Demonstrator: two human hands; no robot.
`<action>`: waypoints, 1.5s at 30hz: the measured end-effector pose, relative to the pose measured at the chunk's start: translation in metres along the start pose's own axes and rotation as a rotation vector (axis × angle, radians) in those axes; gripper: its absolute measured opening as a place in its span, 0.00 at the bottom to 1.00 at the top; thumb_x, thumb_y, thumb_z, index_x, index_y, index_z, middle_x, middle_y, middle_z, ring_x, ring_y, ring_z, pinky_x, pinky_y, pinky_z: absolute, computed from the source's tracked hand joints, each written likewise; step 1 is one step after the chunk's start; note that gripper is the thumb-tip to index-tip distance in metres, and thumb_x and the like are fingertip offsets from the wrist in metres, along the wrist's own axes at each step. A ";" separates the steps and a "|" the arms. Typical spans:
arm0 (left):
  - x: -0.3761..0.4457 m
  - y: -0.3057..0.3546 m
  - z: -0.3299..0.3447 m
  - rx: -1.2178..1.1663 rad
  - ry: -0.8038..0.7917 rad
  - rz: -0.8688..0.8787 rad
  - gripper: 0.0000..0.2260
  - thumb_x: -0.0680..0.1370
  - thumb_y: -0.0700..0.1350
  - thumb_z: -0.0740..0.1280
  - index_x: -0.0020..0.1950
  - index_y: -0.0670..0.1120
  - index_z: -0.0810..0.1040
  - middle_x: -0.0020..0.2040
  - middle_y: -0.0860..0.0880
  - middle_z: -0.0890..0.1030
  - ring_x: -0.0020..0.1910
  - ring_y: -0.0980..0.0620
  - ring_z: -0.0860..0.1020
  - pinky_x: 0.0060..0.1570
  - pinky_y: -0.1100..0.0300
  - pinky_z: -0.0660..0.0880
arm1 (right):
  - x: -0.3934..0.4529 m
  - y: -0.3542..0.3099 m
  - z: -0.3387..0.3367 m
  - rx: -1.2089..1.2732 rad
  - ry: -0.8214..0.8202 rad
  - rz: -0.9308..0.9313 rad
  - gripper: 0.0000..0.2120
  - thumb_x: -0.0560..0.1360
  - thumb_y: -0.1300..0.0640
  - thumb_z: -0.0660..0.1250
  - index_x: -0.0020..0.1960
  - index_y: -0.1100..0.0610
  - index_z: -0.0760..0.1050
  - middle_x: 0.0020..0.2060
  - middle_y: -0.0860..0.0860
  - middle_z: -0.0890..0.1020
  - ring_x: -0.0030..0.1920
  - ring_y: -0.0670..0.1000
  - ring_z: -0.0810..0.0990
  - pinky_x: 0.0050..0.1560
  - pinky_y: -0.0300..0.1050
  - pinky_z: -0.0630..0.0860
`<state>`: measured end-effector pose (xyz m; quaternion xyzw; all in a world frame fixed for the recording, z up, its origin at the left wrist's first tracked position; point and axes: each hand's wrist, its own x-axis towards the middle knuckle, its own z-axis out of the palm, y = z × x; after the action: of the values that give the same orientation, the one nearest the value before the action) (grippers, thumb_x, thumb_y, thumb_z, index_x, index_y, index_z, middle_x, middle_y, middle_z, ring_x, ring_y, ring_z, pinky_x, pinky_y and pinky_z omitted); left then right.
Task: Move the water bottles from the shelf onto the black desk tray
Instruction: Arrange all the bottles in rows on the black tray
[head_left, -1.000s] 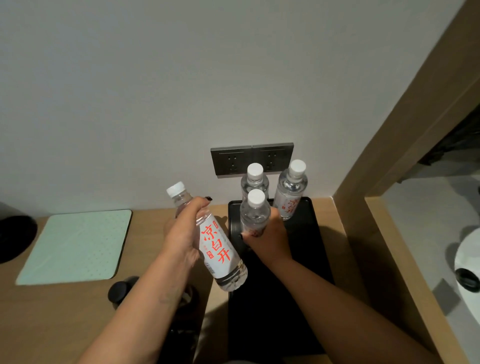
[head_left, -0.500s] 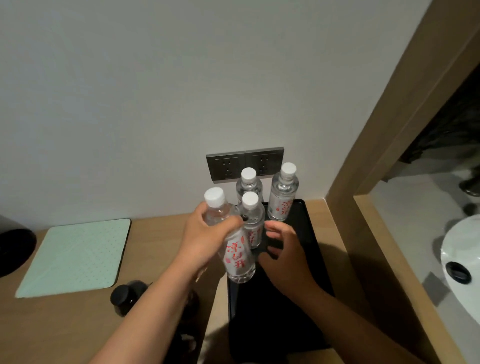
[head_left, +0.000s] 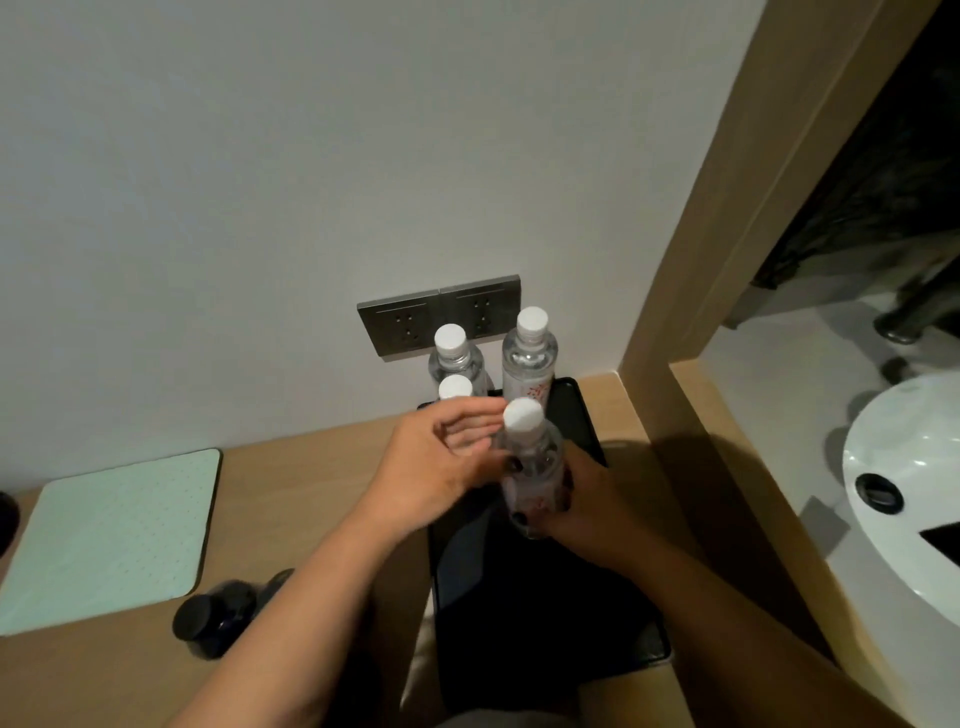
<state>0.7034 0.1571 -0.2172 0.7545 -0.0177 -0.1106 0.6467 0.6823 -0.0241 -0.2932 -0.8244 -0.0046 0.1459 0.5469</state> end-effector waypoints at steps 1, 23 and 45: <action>0.002 -0.001 -0.005 -0.051 0.121 0.023 0.13 0.68 0.27 0.71 0.52 0.34 0.80 0.41 0.43 0.85 0.42 0.52 0.82 0.49 0.61 0.79 | 0.006 0.005 -0.003 0.000 0.018 0.023 0.30 0.63 0.54 0.78 0.56 0.35 0.67 0.57 0.42 0.78 0.60 0.45 0.77 0.60 0.45 0.75; 0.032 -0.078 0.013 0.437 0.394 0.066 0.31 0.65 0.46 0.79 0.60 0.55 0.64 0.59 0.51 0.74 0.58 0.52 0.75 0.60 0.53 0.74 | 0.068 0.053 -0.007 0.135 0.112 -0.044 0.36 0.66 0.57 0.77 0.61 0.29 0.64 0.62 0.42 0.76 0.64 0.44 0.74 0.64 0.45 0.73; 0.033 -0.083 0.016 0.411 0.411 0.106 0.31 0.65 0.44 0.79 0.59 0.55 0.65 0.57 0.52 0.73 0.57 0.54 0.74 0.58 0.60 0.72 | 0.062 0.052 0.006 0.118 0.180 -0.039 0.32 0.63 0.43 0.72 0.60 0.22 0.61 0.64 0.48 0.70 0.66 0.49 0.71 0.66 0.55 0.72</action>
<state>0.7229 0.1494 -0.3058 0.8744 0.0523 0.0843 0.4750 0.7326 -0.0295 -0.3566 -0.8002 0.0370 0.0604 0.5956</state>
